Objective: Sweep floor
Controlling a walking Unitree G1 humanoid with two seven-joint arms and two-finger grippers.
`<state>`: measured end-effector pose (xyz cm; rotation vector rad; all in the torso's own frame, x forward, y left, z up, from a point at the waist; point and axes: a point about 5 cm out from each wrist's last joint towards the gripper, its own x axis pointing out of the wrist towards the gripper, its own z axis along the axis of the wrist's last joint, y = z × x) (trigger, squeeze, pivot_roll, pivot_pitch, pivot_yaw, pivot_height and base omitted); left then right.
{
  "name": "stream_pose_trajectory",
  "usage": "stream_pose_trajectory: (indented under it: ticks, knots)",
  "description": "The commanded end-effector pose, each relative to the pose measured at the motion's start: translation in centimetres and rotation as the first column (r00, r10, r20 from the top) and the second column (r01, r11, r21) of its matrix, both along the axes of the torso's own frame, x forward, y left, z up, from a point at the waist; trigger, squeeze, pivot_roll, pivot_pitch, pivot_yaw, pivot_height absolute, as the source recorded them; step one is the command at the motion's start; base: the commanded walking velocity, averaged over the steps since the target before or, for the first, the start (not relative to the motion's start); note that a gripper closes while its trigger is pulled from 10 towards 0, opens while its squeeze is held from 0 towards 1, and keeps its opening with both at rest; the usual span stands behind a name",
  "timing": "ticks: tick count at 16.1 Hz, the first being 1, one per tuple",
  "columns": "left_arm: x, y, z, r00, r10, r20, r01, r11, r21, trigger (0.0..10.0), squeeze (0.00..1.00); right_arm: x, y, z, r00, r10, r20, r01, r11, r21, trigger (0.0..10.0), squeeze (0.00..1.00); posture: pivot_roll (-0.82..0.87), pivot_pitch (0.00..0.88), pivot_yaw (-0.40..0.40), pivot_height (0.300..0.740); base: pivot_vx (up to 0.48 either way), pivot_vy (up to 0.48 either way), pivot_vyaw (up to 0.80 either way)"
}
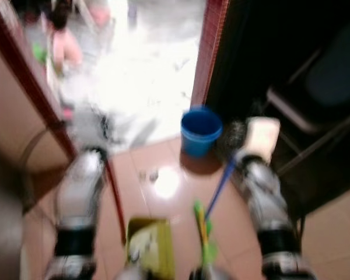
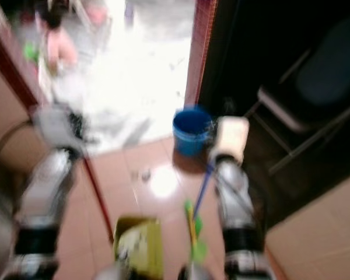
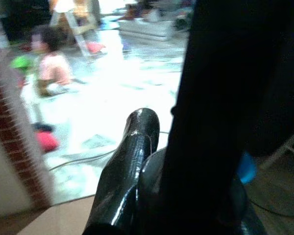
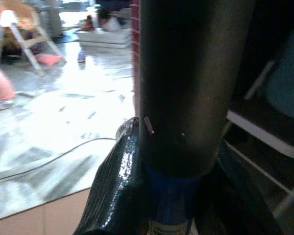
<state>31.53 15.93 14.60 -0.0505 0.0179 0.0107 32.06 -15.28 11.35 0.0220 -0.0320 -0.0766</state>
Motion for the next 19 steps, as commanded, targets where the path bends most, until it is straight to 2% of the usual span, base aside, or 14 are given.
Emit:
stream_pose_trajectory:
  ticks: [1, 4, 5, 8, 11, 13, 15, 19]
  knots:
    - [0.1, 0.0, 0.9, 0.999, -0.008, 0.046, 0.009, 1.000, -0.029, 10.0, 0.00, 0.3, 0.5, 0.9, 0.999, 0.020, 0.040, -0.020, 1.000, 0.000, 10.0, 0.00, 0.00, 0.033, -0.006, 0.740, 0.000, 0.420, -0.66]
    - [-0.2, 0.0, 1.1, 0.997, -0.024, 0.079, 0.026, 1.000, -0.015, 10.0, 0.00, 0.3, 0.4, 0.8, 0.999, 0.012, 0.037, -0.012, 1.000, -0.017, 10.0, 0.00, 0.00, 0.031, -0.005, 0.740, 0.000, 0.100, 0.00]
    - [-0.5, 0.3, 1.2, 0.995, -0.021, 0.101, 0.025, 0.999, -0.033, 10.0, 0.00, 0.2, 0.1, 0.9, 0.999, -0.005, 0.047, 0.006, 1.000, -0.020, 10.0, 0.00, 0.00, 0.030, -0.003, 0.740, 0.000, 0.000, 0.00]
    - [-0.8, 1.3, 1.7, 0.988, 0.041, 0.152, -0.039, 0.999, -0.017, 10.0, 0.00, 0.0, -0.6, 1.5, 0.996, -0.019, 0.090, 0.023, 0.998, -0.052, 10.0, 0.00, 0.00, 0.027, 0.001, 0.740, 0.000, 0.000, 0.00]
    - [0.1, 2.1, 2.4, 0.981, 0.113, 0.157, -0.113, 0.994, -0.010, 10.0, 0.00, -0.2, -1.7, 1.6, 0.995, -0.029, 0.096, 0.036, 0.997, -0.071, 10.0, 0.00, -0.02, 0.031, -0.004, 0.740, 0.000, 0.000, 0.00]
    - [0.5, 2.8, 2.8, 0.976, 0.156, 0.155, -0.148, 0.987, -0.063, 10.0, 0.00, -0.3, -2.0, 1.5, 0.995, -0.029, 0.091, 0.036, 0.996, -0.076, 10.0, 0.00, -0.02, 0.033, -0.006, 0.740, 0.000, 0.000, 0.00]
    - [1.0, 3.5, 2.9, 0.968, 0.213, 0.131, -0.187, 0.965, -0.186, 10.0, 0.00, -0.4, -2.1, 1.3, 0.996, -0.024, 0.084, 0.030, 0.997, -0.071, 10.0, 0.00, -0.03, 0.036, -0.009, 0.740, 0.000, 0.000, 0.00]
    - [1.7, 3.5, 3.2, 0.964, 0.239, 0.112, -0.188, 0.920, -0.343, 10.0, 0.00, -0.7, -2.0, 1.1, 0.997, -0.006, 0.073, 0.011, 0.998, -0.064, 10.0, 0.00, -0.04, 0.037, -0.016, 0.740, 0.000, 0.000, 0.00]
